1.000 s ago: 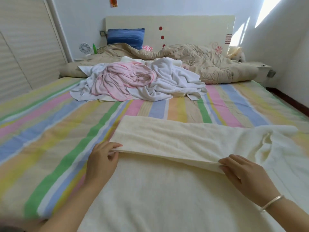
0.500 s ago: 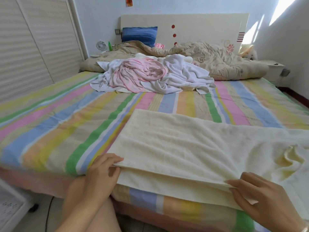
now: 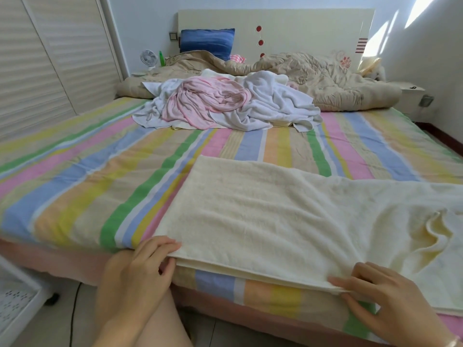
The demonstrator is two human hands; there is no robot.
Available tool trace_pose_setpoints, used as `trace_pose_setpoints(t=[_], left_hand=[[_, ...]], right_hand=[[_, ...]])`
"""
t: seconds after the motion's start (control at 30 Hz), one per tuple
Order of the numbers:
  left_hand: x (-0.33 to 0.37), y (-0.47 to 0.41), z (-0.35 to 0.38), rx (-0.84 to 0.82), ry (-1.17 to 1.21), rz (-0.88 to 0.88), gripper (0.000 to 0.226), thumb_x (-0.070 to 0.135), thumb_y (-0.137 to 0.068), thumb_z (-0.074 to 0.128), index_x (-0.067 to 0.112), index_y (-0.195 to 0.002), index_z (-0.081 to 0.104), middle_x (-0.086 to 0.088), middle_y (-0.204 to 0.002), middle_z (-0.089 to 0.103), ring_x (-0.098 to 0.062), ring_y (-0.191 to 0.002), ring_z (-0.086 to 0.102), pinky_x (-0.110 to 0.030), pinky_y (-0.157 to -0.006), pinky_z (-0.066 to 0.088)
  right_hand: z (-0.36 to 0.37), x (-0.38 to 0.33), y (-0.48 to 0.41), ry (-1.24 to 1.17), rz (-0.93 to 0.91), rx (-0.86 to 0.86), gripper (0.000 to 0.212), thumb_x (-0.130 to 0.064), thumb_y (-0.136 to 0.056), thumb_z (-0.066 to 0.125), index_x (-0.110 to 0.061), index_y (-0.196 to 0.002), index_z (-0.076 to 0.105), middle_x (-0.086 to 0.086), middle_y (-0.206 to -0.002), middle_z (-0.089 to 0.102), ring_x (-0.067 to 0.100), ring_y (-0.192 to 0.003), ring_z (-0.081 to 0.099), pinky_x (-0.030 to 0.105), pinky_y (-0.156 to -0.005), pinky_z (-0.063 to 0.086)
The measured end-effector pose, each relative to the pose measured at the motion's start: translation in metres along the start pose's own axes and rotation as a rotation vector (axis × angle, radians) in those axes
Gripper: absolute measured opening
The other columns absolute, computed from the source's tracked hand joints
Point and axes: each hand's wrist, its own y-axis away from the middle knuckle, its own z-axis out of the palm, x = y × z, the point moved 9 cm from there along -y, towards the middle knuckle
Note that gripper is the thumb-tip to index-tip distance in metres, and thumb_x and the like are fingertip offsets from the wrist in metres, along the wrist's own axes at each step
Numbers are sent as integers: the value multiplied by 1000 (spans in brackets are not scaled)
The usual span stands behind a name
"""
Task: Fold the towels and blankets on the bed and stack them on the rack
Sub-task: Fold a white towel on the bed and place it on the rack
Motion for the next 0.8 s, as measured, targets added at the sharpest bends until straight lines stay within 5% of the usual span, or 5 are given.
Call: trace_pose_setpoints(t=[0.23,0.37,0.47,0.7,0.8], left_hand=[[-2,-1,10,37,-95,-23,30,30,-86,49,24,-70,74,12,-75,68,-19,-80,63,-36,-84,41],[37,-42,28,41,-84,-51,34,28,-87,49,19,-56,58,7,-57,54,-20,-63,53,-34,-69,37],[115,-64,63,-114,128,60,30,33,-89,49,23,-65,63,12,-63,57,-11,-63,52,-27,-67,33],[296,-50,165,-589,498,167,24,39,-95,50,31,-117,54,17,-103,61,-5,-81,60,-28,-80,49],[354,-42,179,-643,516,275,26,41,-95,50,29,-118,53,15,-108,59,-8,-84,60,-30,-79,48]], right_hand=[[-7,7,2,-104,210,-17,35,-53,-92,42,-38,-107,70,-22,-78,54,-5,-69,56,11,-57,42],[-36,37,3,-22,433,233,19,-16,-85,70,-28,-100,71,-18,-92,59,9,-83,55,13,-69,39],[-55,72,13,78,590,330,28,-1,-78,72,-21,-97,73,0,-102,63,26,-101,51,35,-78,44],[-78,201,66,-168,1117,351,30,-6,-89,46,-21,-111,59,4,-116,63,25,-99,60,40,-89,46],[-59,237,68,-283,1281,171,42,-50,-90,51,-19,-118,51,7,-111,66,29,-96,65,48,-89,51]])
